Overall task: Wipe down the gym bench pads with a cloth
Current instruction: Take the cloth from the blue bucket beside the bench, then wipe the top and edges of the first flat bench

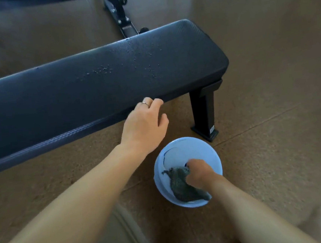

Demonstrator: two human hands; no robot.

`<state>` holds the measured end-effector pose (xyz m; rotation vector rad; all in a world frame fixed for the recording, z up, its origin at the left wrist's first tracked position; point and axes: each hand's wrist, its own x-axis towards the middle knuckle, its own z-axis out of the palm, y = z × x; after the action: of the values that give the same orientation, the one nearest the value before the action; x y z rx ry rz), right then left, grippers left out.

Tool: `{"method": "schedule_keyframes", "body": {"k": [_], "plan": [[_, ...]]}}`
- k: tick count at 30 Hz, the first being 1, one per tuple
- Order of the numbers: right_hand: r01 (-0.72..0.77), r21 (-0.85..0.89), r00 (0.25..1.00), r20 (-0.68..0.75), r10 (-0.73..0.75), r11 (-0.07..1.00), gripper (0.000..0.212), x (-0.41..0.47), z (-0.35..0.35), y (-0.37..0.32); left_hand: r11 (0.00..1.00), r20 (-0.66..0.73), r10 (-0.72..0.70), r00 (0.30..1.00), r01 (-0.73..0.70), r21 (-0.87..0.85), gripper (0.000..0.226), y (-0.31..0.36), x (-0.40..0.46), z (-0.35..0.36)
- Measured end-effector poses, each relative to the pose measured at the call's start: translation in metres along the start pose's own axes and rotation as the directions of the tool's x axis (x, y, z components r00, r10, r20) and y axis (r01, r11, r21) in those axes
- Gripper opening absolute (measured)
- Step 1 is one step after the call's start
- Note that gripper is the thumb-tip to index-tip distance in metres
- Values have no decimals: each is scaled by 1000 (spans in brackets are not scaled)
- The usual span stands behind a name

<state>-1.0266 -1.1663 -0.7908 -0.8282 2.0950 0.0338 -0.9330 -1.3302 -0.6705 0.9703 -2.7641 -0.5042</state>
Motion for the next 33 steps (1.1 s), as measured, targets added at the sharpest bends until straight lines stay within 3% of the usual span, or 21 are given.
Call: {"method": "schedule_keyframes", "body": {"k": [2,5,9,10,13,15,17,18,20,21,22,25,29,33], "plan": [[-41,83,997,75,34,996,17,-5,-15,-6,998,-97,13,995,-6,67,44,-10,10,-17],[-107,336,993,85,83,936,14,-19,-61,-20,988,-97,-42,994,56,143,53,-27,24,-36],[81,612,976,-208,61,787,5,-45,-145,-48,975,47,-131,990,120,188,60,-51,47,-42],[159,642,948,-311,65,750,13,-50,-166,-56,977,93,-140,986,122,172,60,-56,51,-39],[393,598,777,-623,96,698,11,-52,-216,-73,977,124,-152,981,130,169,59,-66,55,-24],[503,412,554,-828,82,760,14,-43,-233,-82,974,82,-152,985,135,183,59,-67,56,-18],[467,124,336,-941,-46,875,17,-31,-234,-95,971,54,-145,988,131,198,59,-68,56,-15],[416,-15,326,-931,-165,909,25,-24,-232,-101,970,42,-145,989,133,201,59,-68,56,-14],[291,-280,499,-772,-394,915,42,-5,-218,-106,969,22,-152,988,144,199,58,-68,57,-13],[251,-370,584,-679,-445,895,47,3,-209,-106,968,15,-162,987,156,194,58,-68,57,-12],[249,-399,623,-631,-462,882,52,8,-202,-105,968,5,-174,985,170,184,57,-67,57,-11],[340,-333,555,-684,-474,880,56,19,-189,-105,966,-62,-217,974,223,131,50,-65,59,-8],[353,-435,627,-547,-554,828,60,36,-178,-113,953,-166,-290,942,301,43,37,-61,64,-5],[461,-476,596,-459,-658,749,57,48,-188,-114,916,-232,-390,891,400,-5,24,-53,71,-1]]}}
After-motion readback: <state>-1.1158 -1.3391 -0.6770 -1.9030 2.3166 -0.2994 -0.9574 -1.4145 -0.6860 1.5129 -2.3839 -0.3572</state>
